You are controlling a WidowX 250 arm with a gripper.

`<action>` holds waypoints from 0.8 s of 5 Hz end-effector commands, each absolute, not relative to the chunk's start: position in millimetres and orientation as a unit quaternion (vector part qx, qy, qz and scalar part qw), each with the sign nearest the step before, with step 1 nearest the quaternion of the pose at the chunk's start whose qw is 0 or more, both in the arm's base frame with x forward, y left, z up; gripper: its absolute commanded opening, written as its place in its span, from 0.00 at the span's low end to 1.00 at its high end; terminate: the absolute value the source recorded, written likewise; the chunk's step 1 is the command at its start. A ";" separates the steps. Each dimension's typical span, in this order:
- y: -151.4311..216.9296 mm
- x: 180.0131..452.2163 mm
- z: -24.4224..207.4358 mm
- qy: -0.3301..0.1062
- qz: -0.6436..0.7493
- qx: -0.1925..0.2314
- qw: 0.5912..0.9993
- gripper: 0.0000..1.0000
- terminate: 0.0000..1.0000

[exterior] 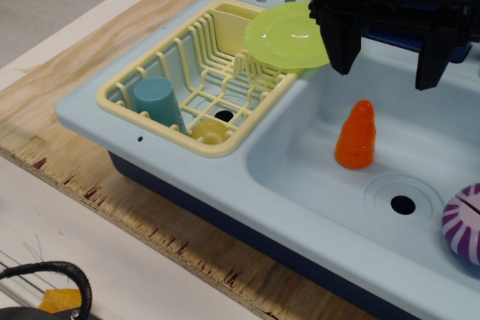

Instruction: Put carrot on plate

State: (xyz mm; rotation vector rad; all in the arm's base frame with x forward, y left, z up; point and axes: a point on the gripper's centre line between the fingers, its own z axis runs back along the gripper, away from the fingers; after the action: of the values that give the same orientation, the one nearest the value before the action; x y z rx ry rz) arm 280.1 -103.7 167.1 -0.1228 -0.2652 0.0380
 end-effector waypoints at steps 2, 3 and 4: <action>-100.7 283.8 159.5 -0.136 0.055 -0.049 0.988 1.00 0.00; -98.7 287.8 149.3 -0.122 0.068 -0.051 0.989 1.00 0.00; -95.4 292.0 140.4 -0.114 0.069 -0.062 0.989 1.00 0.00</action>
State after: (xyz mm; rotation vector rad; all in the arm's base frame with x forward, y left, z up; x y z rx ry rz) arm 289.2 -96.8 127.5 -0.1327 -0.1933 0.1393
